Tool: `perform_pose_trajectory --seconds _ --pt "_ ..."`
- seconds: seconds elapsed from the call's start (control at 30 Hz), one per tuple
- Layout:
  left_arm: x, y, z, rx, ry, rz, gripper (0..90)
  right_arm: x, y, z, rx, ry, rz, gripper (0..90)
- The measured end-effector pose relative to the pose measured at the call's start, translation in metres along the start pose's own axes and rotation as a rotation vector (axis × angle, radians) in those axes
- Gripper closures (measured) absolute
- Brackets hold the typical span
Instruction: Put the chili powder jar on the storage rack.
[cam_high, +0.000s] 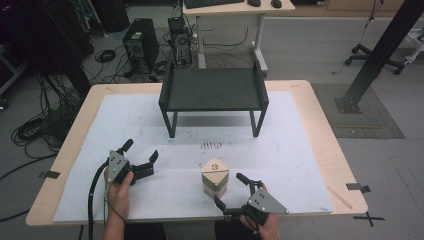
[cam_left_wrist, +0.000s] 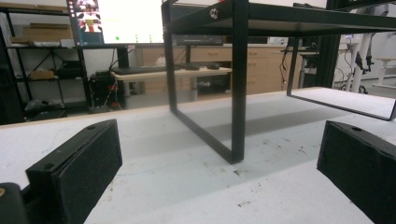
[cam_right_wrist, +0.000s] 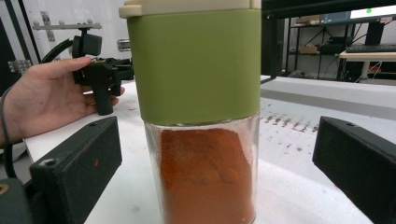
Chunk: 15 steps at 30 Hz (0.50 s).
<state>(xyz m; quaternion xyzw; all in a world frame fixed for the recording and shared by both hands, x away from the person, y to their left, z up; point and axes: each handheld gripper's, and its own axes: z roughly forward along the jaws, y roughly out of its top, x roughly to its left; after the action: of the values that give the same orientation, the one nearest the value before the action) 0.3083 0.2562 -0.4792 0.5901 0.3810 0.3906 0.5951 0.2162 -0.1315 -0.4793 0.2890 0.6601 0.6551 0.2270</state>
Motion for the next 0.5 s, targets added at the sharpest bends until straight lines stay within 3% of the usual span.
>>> perform_pose_trajectory --seconds 0.5 --pt "0.0 0.0 0.0 0.0 0.0 0.0 0.2 0.003 0.002 0.013 -0.005 0.01 -0.004 1.1"
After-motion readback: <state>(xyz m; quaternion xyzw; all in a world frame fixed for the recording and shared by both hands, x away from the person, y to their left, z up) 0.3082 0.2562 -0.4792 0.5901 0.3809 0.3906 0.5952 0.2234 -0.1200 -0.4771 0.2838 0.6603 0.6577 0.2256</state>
